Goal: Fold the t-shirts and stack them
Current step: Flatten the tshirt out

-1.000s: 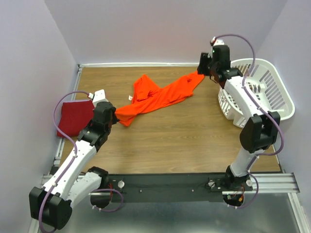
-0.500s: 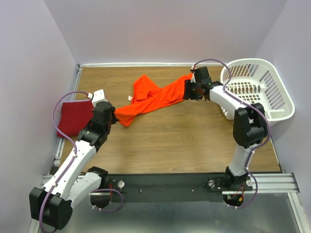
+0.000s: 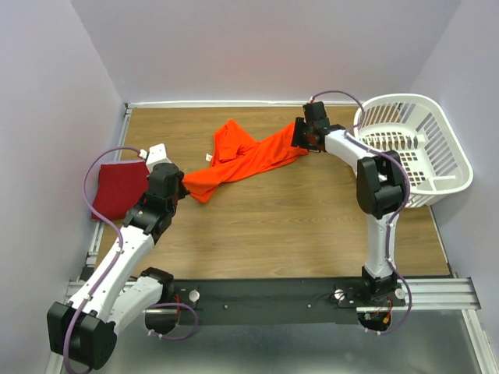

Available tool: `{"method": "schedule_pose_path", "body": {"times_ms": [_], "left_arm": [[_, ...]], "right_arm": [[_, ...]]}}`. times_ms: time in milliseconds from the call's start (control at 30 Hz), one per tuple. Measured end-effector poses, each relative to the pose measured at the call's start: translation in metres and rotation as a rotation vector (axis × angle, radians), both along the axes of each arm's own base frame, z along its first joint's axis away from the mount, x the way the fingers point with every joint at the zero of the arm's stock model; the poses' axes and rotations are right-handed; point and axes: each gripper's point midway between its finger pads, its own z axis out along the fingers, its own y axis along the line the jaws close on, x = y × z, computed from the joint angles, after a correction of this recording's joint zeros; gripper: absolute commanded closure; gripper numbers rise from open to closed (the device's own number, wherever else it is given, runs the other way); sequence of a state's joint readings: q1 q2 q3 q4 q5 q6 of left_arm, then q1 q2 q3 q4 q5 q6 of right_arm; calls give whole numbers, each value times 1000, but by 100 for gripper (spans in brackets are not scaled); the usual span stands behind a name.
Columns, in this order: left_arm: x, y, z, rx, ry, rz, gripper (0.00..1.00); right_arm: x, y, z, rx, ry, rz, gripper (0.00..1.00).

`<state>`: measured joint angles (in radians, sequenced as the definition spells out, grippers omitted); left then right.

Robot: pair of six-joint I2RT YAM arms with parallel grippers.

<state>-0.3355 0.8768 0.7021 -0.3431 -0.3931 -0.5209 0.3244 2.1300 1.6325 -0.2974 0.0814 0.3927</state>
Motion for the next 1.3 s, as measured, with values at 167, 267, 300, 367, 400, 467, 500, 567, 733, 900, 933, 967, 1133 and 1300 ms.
{"method": "schedule_pose_path", "body": {"times_ms": [167, 267, 300, 367, 400, 467, 500, 567, 733, 900, 933, 967, 1133, 1300], "left_arm": [[0, 4, 1, 4, -3, 15, 100], [0, 6, 3, 5, -10, 23, 100], [-1, 6, 4, 4, -15, 27, 100], [-1, 8, 7, 2, -27, 34, 100], [-2, 10, 10, 2, -35, 42, 100], [-3, 12, 13, 2, -46, 54, 100], [-4, 15, 15, 4, -54, 68, 100], [-6, 19, 17, 5, -61, 86, 100], [-12, 25, 30, -10, -110, 109, 100], [-14, 25, 31, -15, -120, 109, 100], [-14, 25, 29, -13, -115, 108, 100], [-13, 25, 28, -12, -111, 107, 100], [-13, 24, 25, -10, -102, 102, 100], [-12, 23, 26, -13, -105, 98, 100]], "right_arm": [[-6, -1, -30, -12, 49, 4, 45], [-19, -5, -38, -14, 65, 5, 45], [-25, -7, -40, -16, 72, 6, 46], [-43, -12, -40, -17, 84, 6, 45], [-48, -13, -40, -18, 91, 6, 45], [-77, -22, -43, -23, 126, 6, 45], [-85, -25, -41, -22, 130, 7, 45], [-108, -31, -41, -20, 152, 4, 45], [-150, -42, -33, -5, 186, -13, 46], [-156, -52, -11, 6, 129, -79, 49], [-155, -53, -8, 6, 119, -89, 50], [-155, -54, -6, 4, 112, -96, 51], [-155, -55, -13, 0, 129, -111, 56], [-154, -55, -29, -13, 169, -114, 56]]}}
